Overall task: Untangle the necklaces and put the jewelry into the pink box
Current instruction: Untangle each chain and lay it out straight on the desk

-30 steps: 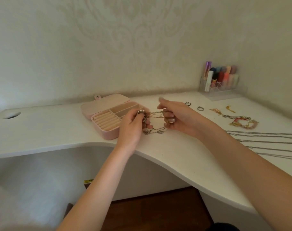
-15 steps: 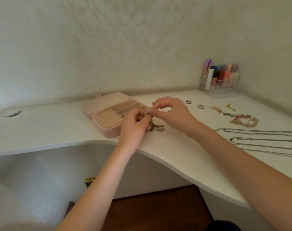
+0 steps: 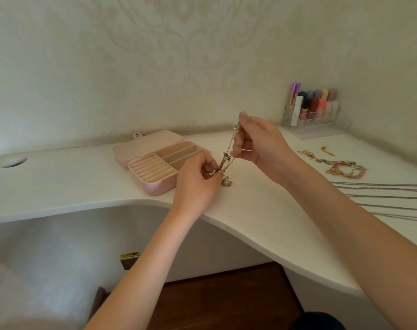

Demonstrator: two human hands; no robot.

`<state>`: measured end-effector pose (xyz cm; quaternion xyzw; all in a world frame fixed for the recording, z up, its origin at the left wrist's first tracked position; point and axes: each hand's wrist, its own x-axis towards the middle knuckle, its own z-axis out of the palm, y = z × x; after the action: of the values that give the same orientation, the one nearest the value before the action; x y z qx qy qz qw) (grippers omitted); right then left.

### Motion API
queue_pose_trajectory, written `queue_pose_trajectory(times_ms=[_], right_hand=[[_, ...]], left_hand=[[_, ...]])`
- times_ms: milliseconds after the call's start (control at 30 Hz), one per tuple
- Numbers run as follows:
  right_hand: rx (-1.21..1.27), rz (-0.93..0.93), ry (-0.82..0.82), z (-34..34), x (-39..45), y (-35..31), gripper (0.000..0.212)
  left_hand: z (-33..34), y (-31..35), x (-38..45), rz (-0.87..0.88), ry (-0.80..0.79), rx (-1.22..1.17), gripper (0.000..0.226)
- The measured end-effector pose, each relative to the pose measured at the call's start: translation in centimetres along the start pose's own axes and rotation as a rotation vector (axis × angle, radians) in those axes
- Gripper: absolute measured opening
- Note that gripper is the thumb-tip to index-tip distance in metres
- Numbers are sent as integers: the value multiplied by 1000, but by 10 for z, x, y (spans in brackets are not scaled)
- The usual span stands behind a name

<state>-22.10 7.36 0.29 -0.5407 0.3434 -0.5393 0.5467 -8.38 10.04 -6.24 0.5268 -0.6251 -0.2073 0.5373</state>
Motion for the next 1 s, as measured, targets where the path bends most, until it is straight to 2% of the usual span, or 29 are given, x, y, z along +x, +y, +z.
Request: queue_pose_trajectory(times_ms=[133, 267, 433, 500, 600, 633, 700, 800, 900, 1000], right_hand=[[-55, -26, -108, -3, -3, -4, 22], [-165, -15, -234, -4, -7, -9, 24], [-257, 20, -276, -4, -14, -15, 24], [-290, -23, -206, -4, -14, -16, 24], [-266, -66, -46, -10, -8, -13, 25], [-257, -61, -9, -12, -6, -12, 25], [-214, -39, 13, -14, -4, -12, 22], [-90, 23, 20, -14, -2, -13, 18], [-30, 78, 28, -16, -1, -13, 16], [-254, 79, -23, -20, -2, -14, 15]], left_hand=[[0, 9, -4, 42, -29, -40, 25], [0, 23, 1, 38, -30, -170, 18], [10, 24, 12, 32, 60, -199, 9], [10, 15, 14, 116, 175, -27, 13], [8, 9, 13, 359, 406, 441, 19], [8, 8, 13, 398, 437, 487, 16], [7, 10, 12, 356, 358, 362, 13], [5, 16, 12, 169, 169, 39, 14], [3, 18, 12, 87, 113, -87, 19], [0, 16, 14, 42, 99, -170, 19]])
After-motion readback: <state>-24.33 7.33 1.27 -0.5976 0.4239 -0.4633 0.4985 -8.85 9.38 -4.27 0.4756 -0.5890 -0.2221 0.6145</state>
